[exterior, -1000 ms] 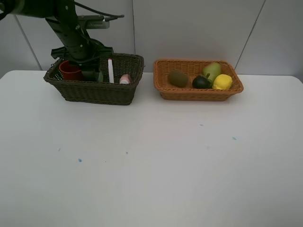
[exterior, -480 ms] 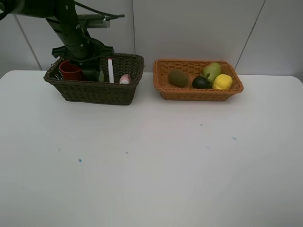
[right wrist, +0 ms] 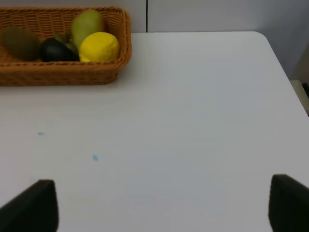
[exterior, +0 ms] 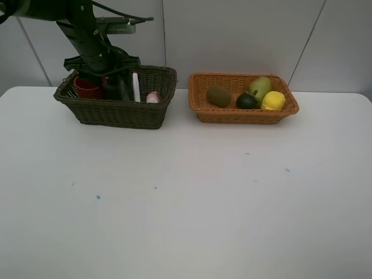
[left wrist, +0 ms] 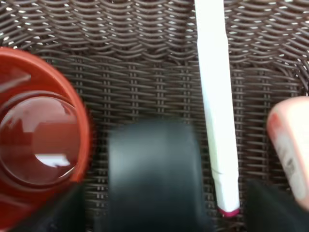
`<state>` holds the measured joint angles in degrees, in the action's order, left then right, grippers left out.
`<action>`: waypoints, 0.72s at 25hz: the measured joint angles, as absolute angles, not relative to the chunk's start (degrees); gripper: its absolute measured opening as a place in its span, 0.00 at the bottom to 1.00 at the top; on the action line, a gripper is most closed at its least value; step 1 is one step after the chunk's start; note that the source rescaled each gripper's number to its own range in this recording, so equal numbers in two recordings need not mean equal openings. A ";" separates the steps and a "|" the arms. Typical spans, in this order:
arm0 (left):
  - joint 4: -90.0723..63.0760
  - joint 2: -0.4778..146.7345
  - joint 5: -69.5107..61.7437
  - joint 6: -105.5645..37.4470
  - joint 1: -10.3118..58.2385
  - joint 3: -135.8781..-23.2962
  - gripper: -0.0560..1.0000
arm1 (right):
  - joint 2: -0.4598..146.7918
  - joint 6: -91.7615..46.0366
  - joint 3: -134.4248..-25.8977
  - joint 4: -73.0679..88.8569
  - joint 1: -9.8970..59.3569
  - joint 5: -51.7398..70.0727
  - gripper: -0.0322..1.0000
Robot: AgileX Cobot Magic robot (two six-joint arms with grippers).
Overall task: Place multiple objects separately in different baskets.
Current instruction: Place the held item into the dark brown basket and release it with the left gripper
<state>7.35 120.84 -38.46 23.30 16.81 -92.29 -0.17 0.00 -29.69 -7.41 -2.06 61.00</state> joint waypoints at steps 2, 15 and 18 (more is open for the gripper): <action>7.30 120.84 -38.53 23.30 16.81 -92.29 0.98 | -0.17 0.00 -29.69 -7.41 -2.06 61.00 0.94; 6.46 120.84 -38.92 23.25 16.81 -92.29 1.00 | -0.17 0.00 -29.69 -7.41 -2.06 61.00 0.94; 6.40 120.72 -38.92 23.25 16.81 -92.29 1.00 | -0.17 0.00 -29.69 -7.41 -2.06 61.00 0.94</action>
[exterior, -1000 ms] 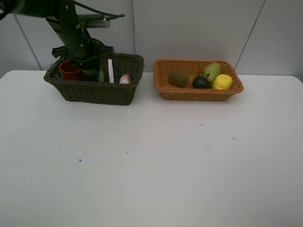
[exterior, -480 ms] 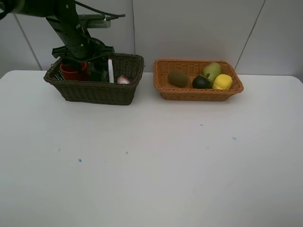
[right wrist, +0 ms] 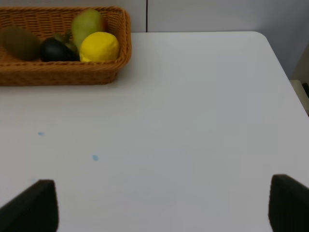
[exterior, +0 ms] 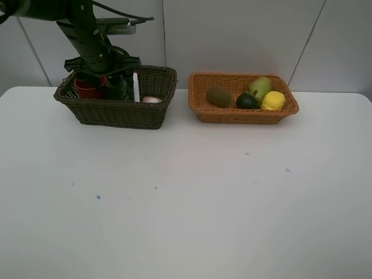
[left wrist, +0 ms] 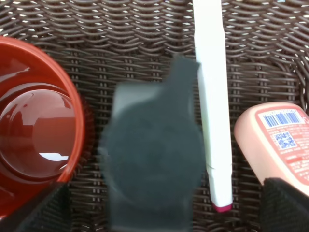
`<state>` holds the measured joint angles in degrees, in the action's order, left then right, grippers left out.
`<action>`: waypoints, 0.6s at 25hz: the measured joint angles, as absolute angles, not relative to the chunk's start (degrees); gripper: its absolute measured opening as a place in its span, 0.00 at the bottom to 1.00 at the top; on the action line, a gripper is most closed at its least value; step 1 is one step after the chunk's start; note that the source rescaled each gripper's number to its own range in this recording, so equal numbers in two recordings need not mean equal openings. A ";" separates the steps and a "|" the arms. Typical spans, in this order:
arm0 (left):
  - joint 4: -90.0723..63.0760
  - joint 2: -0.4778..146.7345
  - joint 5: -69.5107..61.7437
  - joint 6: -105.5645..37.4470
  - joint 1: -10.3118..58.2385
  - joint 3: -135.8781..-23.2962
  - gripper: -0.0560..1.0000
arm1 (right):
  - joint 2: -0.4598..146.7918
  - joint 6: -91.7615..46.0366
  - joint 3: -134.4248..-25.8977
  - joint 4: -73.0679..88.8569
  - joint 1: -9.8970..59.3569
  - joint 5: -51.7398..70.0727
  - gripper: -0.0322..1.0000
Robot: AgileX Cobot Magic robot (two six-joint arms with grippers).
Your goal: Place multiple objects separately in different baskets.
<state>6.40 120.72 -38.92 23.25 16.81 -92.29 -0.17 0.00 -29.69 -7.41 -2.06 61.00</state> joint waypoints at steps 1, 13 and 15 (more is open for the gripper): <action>6.34 120.66 -38.98 23.25 16.81 -92.29 1.00 | -0.17 0.00 -29.69 -7.41 -2.06 61.00 0.94; 6.23 110.43 -45.58 23.25 16.81 -92.29 1.00 | -0.17 0.00 -29.69 -7.41 -2.06 61.00 0.94; 6.23 107.60 -47.54 23.25 16.81 -92.29 1.00 | -0.17 0.00 -29.69 -7.41 -2.06 61.00 0.94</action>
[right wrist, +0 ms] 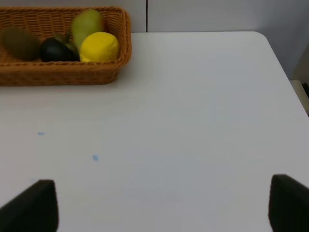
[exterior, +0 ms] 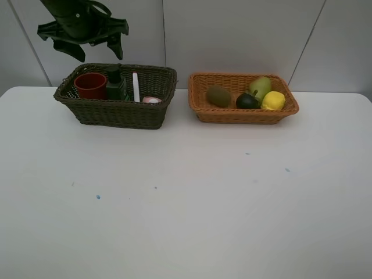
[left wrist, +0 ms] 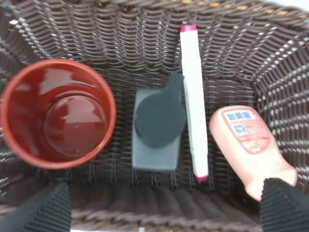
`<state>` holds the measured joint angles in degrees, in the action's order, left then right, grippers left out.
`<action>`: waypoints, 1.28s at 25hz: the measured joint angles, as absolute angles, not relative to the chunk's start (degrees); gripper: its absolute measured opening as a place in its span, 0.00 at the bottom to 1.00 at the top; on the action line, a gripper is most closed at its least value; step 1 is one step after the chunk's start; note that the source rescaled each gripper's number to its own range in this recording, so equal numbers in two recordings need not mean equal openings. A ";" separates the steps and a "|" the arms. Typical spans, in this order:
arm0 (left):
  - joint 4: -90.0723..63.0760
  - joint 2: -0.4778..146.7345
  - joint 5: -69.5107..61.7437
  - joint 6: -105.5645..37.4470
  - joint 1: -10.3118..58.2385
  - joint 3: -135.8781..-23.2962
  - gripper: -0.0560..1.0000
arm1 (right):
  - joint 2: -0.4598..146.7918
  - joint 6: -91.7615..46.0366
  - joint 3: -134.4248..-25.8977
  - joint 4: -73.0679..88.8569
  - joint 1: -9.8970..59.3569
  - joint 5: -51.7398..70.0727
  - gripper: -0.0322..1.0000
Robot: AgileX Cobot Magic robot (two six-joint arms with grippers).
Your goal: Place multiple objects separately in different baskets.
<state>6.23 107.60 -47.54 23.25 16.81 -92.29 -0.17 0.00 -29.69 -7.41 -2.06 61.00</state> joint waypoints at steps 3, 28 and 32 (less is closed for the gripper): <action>6.23 103.51 -51.23 23.25 16.81 -92.29 1.00 | -0.17 0.00 -29.69 -7.41 -2.06 61.00 0.94; 9.31 43.08 -55.10 23.25 18.02 -49.16 1.00 | -0.17 0.00 -29.69 -7.41 -2.06 61.00 0.94; 9.31 32.33 -55.22 23.25 18.02 -42.75 1.00 | -0.17 0.00 -29.69 -7.41 -2.06 61.00 0.94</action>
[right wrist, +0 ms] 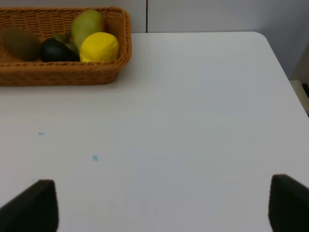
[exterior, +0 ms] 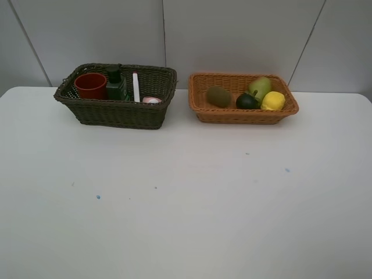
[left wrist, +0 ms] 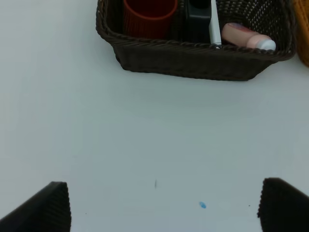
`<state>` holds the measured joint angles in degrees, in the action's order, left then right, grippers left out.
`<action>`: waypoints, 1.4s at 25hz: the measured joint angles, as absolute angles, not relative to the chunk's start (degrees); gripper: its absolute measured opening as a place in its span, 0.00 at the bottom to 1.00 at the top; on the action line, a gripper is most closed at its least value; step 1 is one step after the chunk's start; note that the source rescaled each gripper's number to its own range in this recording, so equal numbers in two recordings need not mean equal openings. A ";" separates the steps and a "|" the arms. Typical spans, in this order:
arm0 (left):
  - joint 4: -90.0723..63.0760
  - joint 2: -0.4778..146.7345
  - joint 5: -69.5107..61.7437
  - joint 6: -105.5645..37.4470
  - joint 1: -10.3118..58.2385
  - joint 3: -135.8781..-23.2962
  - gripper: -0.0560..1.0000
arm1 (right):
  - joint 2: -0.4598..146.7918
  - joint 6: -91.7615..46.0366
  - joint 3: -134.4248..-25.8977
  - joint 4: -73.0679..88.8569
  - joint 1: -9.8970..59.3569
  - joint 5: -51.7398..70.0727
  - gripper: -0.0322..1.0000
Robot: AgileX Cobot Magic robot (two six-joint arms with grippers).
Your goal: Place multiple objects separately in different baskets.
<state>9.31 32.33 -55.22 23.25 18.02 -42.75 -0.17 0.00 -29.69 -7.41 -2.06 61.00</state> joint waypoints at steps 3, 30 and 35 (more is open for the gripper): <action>9.31 24.98 -55.32 23.25 18.03 -38.69 1.00 | -0.17 0.00 -29.69 -7.41 -2.06 61.00 0.94; 11.99 -0.41 -62.51 21.69 18.03 -29.02 1.00 | -0.17 0.00 -29.69 -7.41 -2.06 61.00 0.94; 11.99 -0.45 -62.51 21.33 16.57 -29.02 1.00 | -0.17 0.00 -29.69 -7.41 -2.06 61.00 0.94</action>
